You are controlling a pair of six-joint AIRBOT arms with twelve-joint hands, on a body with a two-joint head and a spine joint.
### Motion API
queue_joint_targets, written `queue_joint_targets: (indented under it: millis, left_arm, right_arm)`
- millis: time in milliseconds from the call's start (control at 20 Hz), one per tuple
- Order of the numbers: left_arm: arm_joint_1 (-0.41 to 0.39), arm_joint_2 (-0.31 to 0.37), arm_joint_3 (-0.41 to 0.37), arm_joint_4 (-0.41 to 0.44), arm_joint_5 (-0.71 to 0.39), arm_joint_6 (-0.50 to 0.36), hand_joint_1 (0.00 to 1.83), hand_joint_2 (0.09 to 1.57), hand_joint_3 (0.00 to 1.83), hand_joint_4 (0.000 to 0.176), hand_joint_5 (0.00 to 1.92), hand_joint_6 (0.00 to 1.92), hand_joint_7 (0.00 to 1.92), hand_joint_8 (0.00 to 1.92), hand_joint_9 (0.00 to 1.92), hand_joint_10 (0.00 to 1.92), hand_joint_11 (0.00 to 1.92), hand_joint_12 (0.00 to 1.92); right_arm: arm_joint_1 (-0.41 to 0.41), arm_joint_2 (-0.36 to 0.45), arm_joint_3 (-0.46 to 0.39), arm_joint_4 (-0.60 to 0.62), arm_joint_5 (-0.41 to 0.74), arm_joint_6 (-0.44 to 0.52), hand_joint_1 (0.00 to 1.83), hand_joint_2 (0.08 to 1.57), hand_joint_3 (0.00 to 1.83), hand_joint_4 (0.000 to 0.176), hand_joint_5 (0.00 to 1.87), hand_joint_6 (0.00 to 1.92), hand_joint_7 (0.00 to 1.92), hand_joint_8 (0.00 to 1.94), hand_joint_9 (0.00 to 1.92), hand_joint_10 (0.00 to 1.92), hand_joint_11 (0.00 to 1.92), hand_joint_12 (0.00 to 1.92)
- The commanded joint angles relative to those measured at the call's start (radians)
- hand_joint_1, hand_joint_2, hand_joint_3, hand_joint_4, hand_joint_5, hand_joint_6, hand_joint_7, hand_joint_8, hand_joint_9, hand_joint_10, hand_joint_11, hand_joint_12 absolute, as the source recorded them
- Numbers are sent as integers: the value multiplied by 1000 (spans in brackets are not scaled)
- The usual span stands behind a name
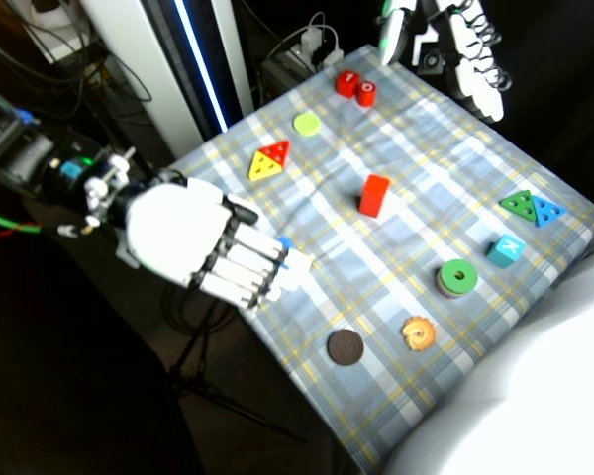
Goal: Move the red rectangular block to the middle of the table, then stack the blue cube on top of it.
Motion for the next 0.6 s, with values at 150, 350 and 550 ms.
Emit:
queue_joint_targets:
  millis: [150,350,550]
  left_arm:
    - [-1,10,-3,3,-139,-5,464,1388,1,0,0,0,0,0,0,0,0,0]
    - [2,13,-6,2,-148,-5,578,1373,0,19,0,0,0,0,0,0,0,0]
    - [8,15,-10,1,-156,-5,591,1361,0,25,0,0,0,0,0,0,0,0]
  right_arm:
    - [5,-27,18,13,95,4,604,1154,0,10,69,638,61,1078,0,1234,0,1612]
    - [6,-45,30,25,84,4,642,1135,0,0,110,613,173,815,0,1239,0,1571]
    - [6,-65,45,39,73,4,692,1137,1,0,165,559,220,783,29,1220,0,1618]
